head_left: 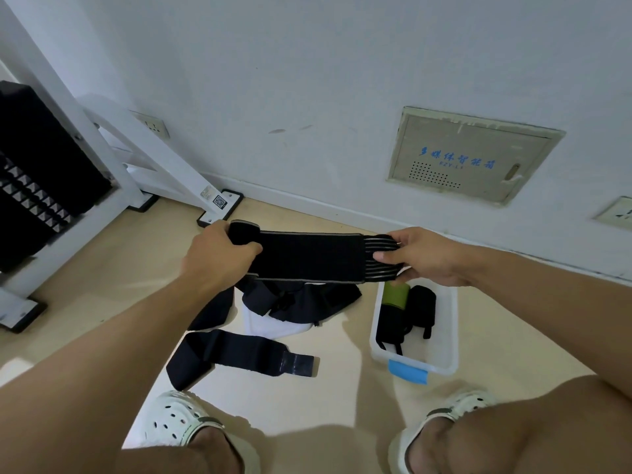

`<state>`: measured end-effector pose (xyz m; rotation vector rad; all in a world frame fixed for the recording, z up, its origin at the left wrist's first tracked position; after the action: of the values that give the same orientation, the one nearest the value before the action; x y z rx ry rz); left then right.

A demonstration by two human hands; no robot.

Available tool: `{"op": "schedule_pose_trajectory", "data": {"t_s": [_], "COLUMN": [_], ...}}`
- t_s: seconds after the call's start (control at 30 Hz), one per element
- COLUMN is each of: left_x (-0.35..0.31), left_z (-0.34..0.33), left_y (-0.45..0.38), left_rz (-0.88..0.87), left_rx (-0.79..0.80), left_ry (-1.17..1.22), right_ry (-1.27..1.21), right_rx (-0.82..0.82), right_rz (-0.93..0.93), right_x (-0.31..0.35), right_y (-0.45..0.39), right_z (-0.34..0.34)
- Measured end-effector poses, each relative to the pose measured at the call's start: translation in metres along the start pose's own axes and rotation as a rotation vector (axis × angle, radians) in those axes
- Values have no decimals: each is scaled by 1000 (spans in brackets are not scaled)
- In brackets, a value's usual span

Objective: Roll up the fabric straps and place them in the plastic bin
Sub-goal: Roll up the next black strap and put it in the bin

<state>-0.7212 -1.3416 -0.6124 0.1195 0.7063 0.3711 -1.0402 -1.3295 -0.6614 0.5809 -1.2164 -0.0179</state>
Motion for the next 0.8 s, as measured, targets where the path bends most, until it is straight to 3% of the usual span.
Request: {"op": "schedule_pose_trajectory", "data": {"t_s": [0.2, 0.4, 0.5, 0.67, 0.8], "left_x": [-6, -36, -58, -82, -88], "left_z": [1, -6, -15, -26, -20], "left_y": [4, 21, 40, 64, 74], "left_rz": [-15, -187, -324, -485, -539], "left_rx": [-8, 37, 92, 136, 90], "left_ry": [38, 92, 100, 121, 197], "right_ry": [58, 524, 631, 357, 330], "right_rx": [-69, -51, -91, -202, -389], "right_rz": [-28, -105, 94, 620, 691], "right_x": [-5, -14, 21, 119, 137], "right_y": [-5, -2, 1, 39, 52], "right_z": [13, 21, 6, -40, -38]}}
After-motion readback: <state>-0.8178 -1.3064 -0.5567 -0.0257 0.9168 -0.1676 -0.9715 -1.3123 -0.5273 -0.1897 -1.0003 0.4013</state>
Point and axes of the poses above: each hand's wrist, its own y-axis away from the middle knuckle, its own z-axis out of the back of the hand, x = y × z, the point moved 10 cm from there along -y, towards the middle knuckle, and after that the axes turned 5 degrees about z, right-handed, at the moved point
